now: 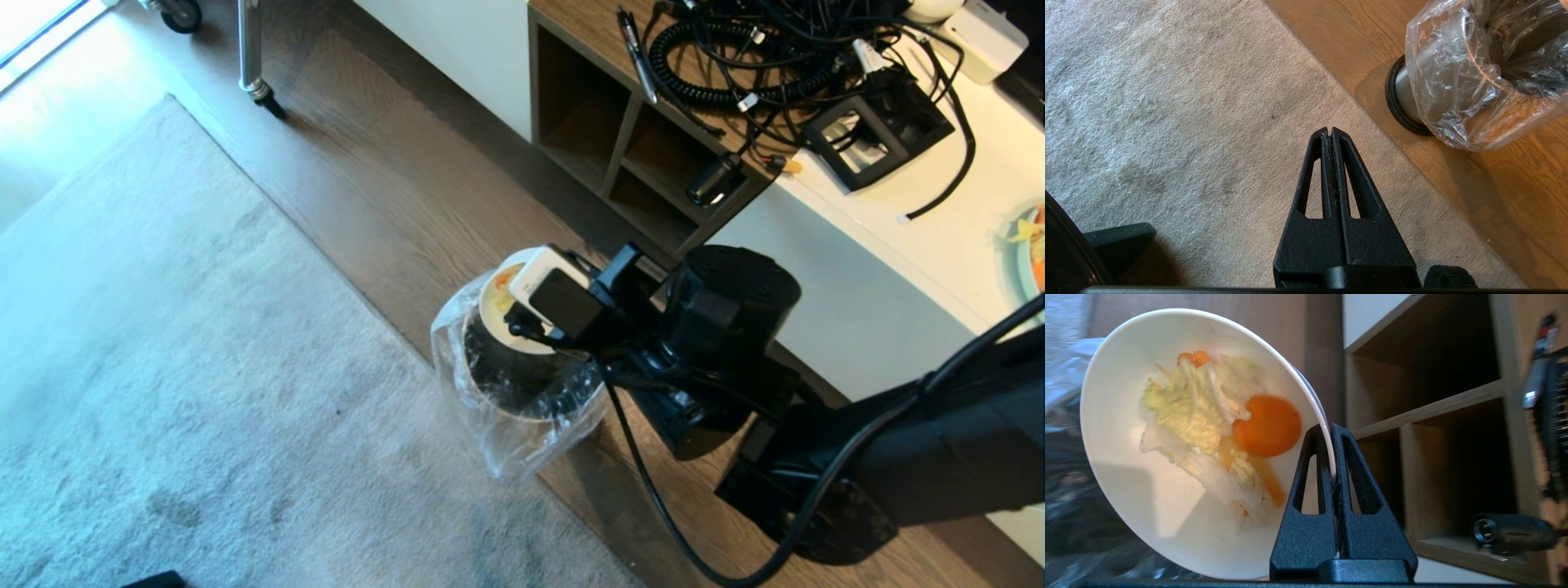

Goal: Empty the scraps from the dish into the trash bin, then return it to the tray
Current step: Pour the leftover food from the bowl into the trash can

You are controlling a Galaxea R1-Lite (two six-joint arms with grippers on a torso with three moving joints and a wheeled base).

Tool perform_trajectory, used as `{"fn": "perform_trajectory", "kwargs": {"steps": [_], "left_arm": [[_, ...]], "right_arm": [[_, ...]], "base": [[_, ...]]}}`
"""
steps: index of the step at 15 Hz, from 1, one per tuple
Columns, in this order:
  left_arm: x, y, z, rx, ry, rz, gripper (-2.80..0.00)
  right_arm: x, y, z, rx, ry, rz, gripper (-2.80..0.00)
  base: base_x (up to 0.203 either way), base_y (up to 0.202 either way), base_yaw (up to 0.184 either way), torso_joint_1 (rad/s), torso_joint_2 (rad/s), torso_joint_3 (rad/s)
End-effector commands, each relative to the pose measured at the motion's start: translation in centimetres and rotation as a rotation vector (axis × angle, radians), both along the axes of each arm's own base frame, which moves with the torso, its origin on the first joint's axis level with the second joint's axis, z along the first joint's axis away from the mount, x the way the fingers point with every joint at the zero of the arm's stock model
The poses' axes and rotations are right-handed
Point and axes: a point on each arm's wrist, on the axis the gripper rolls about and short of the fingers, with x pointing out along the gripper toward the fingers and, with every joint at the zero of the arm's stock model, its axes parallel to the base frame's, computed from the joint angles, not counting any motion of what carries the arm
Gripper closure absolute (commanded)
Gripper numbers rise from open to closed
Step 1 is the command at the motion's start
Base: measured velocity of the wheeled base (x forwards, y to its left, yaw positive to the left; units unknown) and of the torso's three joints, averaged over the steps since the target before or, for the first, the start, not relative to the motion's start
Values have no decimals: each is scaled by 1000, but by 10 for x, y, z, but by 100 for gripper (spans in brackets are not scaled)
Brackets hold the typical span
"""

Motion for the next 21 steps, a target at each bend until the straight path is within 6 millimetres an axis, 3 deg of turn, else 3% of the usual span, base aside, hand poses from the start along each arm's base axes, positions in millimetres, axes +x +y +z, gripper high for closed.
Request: {"fn": "perform_trajectory", "kwargs": {"steps": [1,5,16,21], "left_arm": [[0,0,0,-1,-1,0,0],[0,0,0,-1,-1,0,0],[0,0,0,-1,-1,0,0],[0,0,0,-1,-1,0,0]], "right_arm": [[7,-2,-3,-10,-131,-47,0],[4,-5,-3,-23,-258,-82,0],[-2,-11,6,-196,-439,98,0],[-2,-8,30,-186,-566,137,0]], "base": [[0,0,0,0,0,0],[0,0,0,0,0,0],[0,0,0,0,0,0],[0,0,0,0,0,0]]}}
